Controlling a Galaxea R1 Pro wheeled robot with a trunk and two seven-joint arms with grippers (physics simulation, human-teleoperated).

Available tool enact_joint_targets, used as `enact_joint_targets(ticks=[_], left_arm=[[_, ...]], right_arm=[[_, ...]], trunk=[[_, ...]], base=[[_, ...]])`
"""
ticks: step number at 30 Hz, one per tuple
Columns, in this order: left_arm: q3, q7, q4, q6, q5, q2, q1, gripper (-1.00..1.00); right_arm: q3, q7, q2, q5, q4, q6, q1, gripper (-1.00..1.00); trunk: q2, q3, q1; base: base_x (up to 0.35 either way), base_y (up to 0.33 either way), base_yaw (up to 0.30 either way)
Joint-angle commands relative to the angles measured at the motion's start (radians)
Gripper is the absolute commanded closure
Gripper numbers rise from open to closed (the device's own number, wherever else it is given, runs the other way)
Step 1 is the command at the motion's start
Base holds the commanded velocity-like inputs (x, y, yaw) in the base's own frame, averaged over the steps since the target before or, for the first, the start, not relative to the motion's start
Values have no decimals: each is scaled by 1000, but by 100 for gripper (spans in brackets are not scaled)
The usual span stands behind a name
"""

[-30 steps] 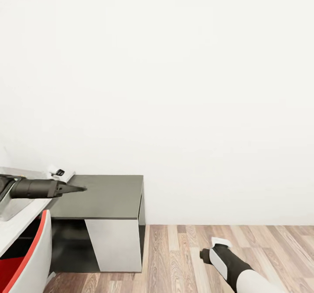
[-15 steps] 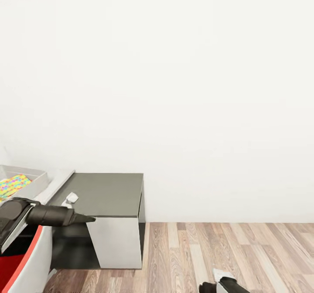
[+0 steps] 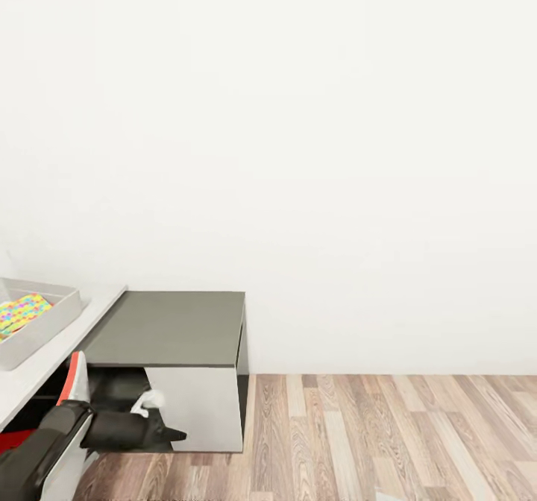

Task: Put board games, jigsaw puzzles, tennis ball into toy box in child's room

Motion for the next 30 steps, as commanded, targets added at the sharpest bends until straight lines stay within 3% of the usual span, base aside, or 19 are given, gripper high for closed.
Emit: enact_joint_targets(ticks=[1, 4, 7, 9, 12, 14, 17, 18, 23, 25, 30], left_arm=[[-4, 20, 35, -14, 8, -7, 1, -100], [-8, 89, 188, -128, -17, -38, 7, -100], [-31, 210, 421, -303, -82, -86, 10, -100], [-36, 276, 516, -372, -106, -106, 11, -100], [-39, 476, 712, -520, -131, -143, 11, -100], [-40, 566, 771, -568, -134, -153, 13, -100], [-39, 808, 893, -701, -136, -179, 32, -100], [-37, 902, 919, -750, -135, -186, 47, -100], [-35, 1141, 955, -830, -114, -211, 100, -100], [-34, 1191, 959, -842, -95, -223, 116, -100], [-34, 1234, 963, -851, -51, -243, 149, -100]], right_arm=[[9, -6, 1, -8, 2, -5, 4, -100], [9, -5, 3, -8, 12, -53, 35, -100], [10, -5, 6, -6, 17, -122, 71, -100], [11, -5, 7, -4, 17, -145, 81, -100], [13, -5, 19, 0, 18, -173, 107, -100], [13, -5, 26, 1, 18, -178, 116, -100], [13, -7, 39, 3, 19, -185, 139, -100], [13, -9, 42, 4, 19, -186, 151, -100], [14, -14, 46, 8, 20, -192, 178, -100], [14, -15, 45, 7, 20, -202, 194, -100], [12, -16, 39, 3, 20, -237, 234, -100]], trunk=[[-3, -4, 1], [-3, -7, 1], [-3, -9, 1], [-3, -9, 1], [-3, -9, 1], [-3, -10, 1], [-3, -10, 1], [-3, -10, 1], [-3, -10, 1], [-3, -10, 1], [-3, -10, 1]], base=[[0, 0, 0], [0, 0, 0], [0, 0, 0], [0, 0, 0], [0, 0, 0], [0, 0, 0], [0, 0, 0], [0, 0, 0], [0, 0, 0], [0, 0, 0], [0, 0, 0]])
